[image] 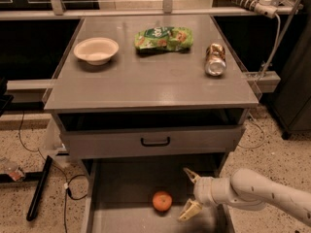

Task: Pick orange from middle drawer and place on counter

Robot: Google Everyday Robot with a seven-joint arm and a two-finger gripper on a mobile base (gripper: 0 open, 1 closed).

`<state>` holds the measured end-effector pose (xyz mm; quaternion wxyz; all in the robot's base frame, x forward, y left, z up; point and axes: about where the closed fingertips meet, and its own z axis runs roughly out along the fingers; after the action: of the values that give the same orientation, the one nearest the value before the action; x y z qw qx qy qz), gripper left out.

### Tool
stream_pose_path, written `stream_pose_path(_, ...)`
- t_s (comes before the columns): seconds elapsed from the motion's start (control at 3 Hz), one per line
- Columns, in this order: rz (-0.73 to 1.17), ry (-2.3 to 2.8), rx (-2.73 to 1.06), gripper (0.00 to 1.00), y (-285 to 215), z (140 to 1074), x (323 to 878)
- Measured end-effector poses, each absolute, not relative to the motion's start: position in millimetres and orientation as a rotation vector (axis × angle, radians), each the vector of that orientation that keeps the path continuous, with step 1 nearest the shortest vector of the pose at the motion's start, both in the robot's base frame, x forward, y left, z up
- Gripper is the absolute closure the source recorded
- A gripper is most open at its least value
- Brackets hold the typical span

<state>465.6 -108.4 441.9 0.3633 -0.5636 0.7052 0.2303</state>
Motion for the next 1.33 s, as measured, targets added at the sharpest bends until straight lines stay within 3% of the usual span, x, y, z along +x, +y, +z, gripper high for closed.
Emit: stream_pose_path(1.33,0.612,1.782,-1.442,0.0,-72.2,391.2,465.6)
